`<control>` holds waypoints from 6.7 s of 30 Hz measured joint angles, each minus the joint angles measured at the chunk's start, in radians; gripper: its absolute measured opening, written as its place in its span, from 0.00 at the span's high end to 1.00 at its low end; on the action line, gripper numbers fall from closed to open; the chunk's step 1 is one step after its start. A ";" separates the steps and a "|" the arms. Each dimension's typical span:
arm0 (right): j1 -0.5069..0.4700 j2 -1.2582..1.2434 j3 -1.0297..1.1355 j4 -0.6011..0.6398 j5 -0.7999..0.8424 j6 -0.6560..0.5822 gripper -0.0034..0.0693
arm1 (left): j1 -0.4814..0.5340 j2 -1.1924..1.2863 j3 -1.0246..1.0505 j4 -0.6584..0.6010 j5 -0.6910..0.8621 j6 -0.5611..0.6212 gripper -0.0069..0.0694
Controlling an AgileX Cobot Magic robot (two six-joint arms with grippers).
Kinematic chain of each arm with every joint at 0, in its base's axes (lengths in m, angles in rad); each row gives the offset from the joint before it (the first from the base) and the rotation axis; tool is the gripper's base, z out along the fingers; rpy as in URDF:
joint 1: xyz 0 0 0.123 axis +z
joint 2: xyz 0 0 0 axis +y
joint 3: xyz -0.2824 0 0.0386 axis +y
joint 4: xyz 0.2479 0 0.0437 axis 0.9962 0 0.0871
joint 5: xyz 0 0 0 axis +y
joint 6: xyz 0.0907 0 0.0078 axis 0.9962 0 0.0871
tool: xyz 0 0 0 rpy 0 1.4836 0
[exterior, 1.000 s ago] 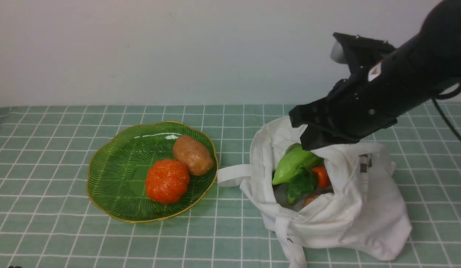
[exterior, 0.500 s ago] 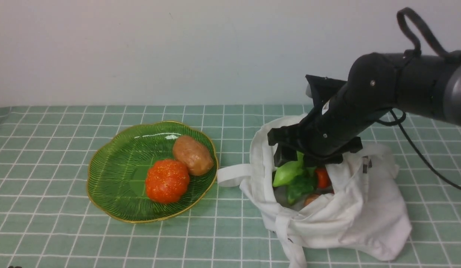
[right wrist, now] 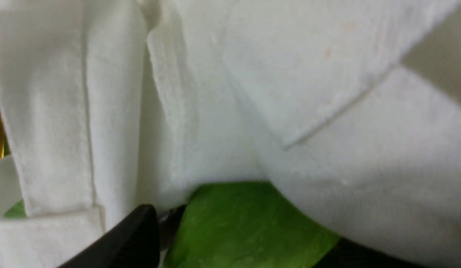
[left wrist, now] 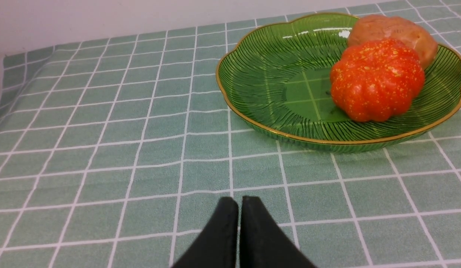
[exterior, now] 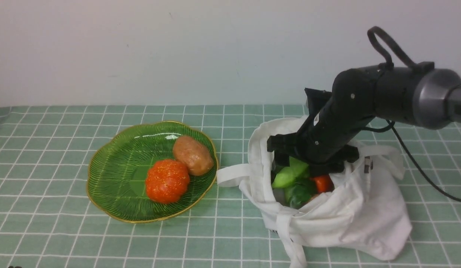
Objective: Take vegetables from cloth bag on blue coffee tablecloth place on plate.
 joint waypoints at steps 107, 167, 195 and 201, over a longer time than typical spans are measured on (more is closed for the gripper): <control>0.295 -0.566 -0.684 -0.242 0.465 -0.220 0.97 | 0.000 0.000 0.000 0.000 0.000 0.000 0.92; 0.291 -1.892 1.040 -0.297 -0.649 -0.319 0.97 | 0.000 -0.001 0.000 0.000 0.000 0.000 0.92; -0.453 -1.960 1.411 -0.289 -0.433 -0.280 0.97 | 0.000 -0.001 0.000 0.000 0.000 0.000 0.92; -0.453 -1.960 1.411 -0.289 -0.433 -0.280 0.97 | 0.000 -0.001 0.000 0.000 0.000 0.000 0.92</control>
